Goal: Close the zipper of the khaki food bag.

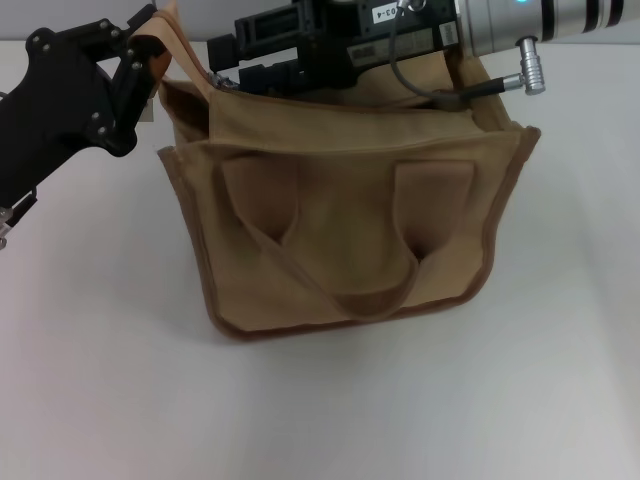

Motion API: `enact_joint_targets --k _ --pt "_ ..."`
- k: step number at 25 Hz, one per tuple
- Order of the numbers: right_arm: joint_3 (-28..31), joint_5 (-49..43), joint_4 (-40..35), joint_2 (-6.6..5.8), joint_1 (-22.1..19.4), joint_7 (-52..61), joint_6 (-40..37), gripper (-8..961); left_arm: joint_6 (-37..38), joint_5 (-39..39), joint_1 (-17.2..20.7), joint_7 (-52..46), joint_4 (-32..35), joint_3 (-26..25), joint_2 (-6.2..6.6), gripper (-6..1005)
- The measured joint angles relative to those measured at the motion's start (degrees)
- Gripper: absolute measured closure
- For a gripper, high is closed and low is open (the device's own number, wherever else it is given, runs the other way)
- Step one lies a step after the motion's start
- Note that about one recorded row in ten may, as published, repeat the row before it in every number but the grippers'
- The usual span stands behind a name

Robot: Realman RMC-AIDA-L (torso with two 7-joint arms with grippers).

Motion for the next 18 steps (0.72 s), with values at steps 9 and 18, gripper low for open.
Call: enact_joint_targets --k 9,18 --pt "0.4 0.1 -0.1 0.05 -0.2 0.0 -0.9 332 -0.6 -0.1 0.3 0.1 0.0 -0.2 0.03 929" --pt "1.2 0.2 -0.1 -0.12 -1.1 -0.3 -1.9 333 -0.7 -0.1 0.5 -0.1 0.0 -0.4 0.01 927"
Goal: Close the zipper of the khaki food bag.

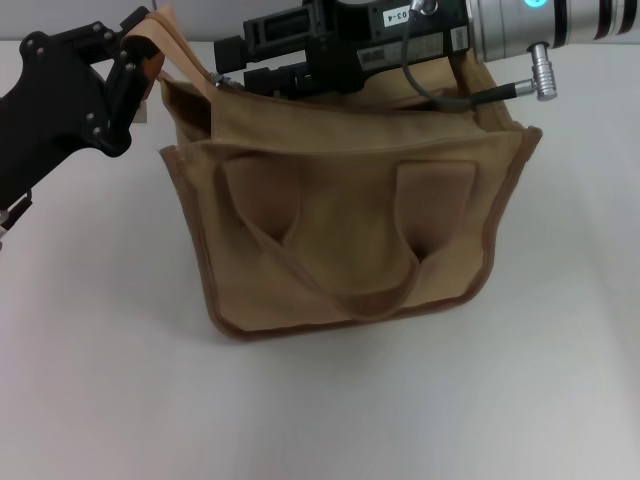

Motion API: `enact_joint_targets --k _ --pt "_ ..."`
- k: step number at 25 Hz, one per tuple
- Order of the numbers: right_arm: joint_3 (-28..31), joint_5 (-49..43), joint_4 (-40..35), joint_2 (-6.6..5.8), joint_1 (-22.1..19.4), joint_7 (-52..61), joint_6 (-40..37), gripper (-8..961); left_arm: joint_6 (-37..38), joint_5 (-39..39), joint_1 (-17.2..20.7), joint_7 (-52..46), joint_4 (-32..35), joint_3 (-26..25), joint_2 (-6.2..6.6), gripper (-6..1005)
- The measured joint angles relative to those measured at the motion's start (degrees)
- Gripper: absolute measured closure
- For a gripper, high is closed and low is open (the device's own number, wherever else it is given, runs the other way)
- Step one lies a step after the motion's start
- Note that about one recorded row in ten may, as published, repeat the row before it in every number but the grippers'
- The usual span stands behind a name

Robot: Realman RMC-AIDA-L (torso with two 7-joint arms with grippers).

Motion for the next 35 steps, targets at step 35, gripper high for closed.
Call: enact_joint_targets --k 35 --pt "0.2 0.0 -4.0 -0.60 -2.7 0.9 -3.7 335 -0.8 0.1 -0.5 -1.1 0.4 -0.1 0.13 923"
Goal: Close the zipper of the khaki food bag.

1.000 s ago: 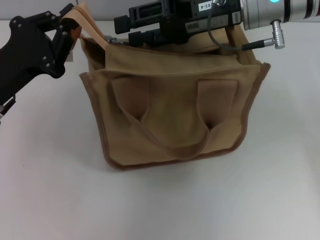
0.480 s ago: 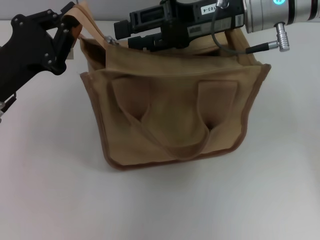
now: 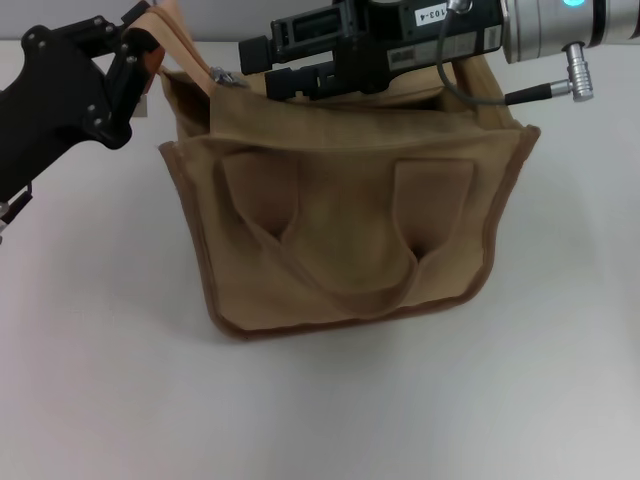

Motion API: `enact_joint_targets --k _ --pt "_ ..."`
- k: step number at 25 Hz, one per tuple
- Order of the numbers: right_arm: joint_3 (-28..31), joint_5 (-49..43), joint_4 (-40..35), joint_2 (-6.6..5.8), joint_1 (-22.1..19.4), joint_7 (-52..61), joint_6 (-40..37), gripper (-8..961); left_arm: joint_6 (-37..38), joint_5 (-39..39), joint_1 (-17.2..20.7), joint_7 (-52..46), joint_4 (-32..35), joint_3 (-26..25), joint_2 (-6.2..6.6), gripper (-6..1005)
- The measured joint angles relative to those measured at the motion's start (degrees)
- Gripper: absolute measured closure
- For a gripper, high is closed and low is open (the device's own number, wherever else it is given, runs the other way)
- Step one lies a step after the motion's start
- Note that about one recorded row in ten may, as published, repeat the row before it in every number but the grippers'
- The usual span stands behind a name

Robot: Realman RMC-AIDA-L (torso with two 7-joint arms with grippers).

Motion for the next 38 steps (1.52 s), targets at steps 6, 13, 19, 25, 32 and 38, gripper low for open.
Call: enact_joint_targets --k 6,13,19,25,32,38 --pt "0.0 0.0 0.1 0.46 0.2 -0.2 1.0 335 2.3 0.0 0.0 0.0 -0.2 0.1 -0.05 922" --pt "0.4 0.0 -0.2 1.12 0.8 -0.6 2.2 335 2.7 0.0 -0.1 -0.1 -0.3 0.4 -0.14 922" --pt "0.4 0.0 0.1 1.63 1.2 -1.4 3.4 336 2.7 0.0 -0.1 -0.1 -0.4 0.4 -0.15 921" --pt "0.1 0.0 -0.3 1.82 1.1 -4.2 3.5 336 2.7 0.0 0.1 -0.4 -0.4 0.4 -0.14 920" --pt "0.3 -0.4 -5.6 1.41 -1.2 -14.7 1.7 336 2.4 0.0 0.6 -0.5 -0.4 0.2 -0.13 919" --pt "-0.1 -1.4 -13.6 0.59 -3.8 -28.7 0.4 336 2.4 0.0 1.2 -0.6 -0.4 0.2 -0.14 918"
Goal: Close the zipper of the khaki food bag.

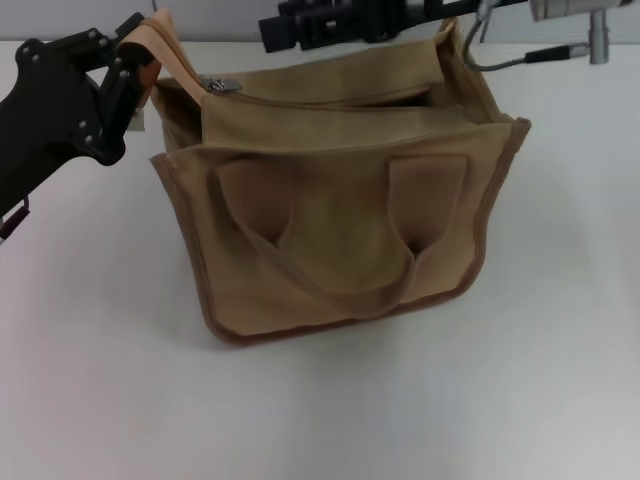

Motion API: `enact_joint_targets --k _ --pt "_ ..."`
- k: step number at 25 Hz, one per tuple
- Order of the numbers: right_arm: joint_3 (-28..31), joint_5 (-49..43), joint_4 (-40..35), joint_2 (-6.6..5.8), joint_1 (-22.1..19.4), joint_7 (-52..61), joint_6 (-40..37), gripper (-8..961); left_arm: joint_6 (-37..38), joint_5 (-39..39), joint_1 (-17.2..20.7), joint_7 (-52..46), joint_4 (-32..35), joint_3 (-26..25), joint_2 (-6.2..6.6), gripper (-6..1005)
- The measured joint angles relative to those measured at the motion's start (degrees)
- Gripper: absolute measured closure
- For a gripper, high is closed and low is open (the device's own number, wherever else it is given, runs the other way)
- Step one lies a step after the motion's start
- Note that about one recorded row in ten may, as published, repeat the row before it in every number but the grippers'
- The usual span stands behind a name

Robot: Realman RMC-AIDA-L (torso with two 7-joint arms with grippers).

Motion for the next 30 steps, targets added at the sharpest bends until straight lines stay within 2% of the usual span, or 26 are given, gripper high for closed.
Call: enact_joint_targets --k 5,9,12,21,30 --pt "-0.4 -6.1 -5.5 1.04 -0.7 -13.3 0.4 337 0.4 0.1 0.1 -0.1 -0.5 0.2 0.00 918" --pt "-1.0 -9.2 -8.2 3.11 -1.1 -24.6 2.0 337 0.4 0.1 0.2 -0.1 -1.5 0.3 0.01 917" --pt "-1.6 -10.0 -9.7 4.18 -1.7 -30.6 3.3 338 0.3 0.1 0.0 -0.8 -1.5 0.3 -0.03 917" --pt "-5.9 -9.3 -11.8 4.60 -1.6 -37.7 4.8 341 0.4 0.1 -0.3 -2.4 -1.6 0.3 -0.13 916" --pt "-10.3 -8.0 -12.9 4.85 -1.2 -39.2 8.4 345 0.4 0.1 -0.1 -2.5 -1.6 0.3 -0.10 915"
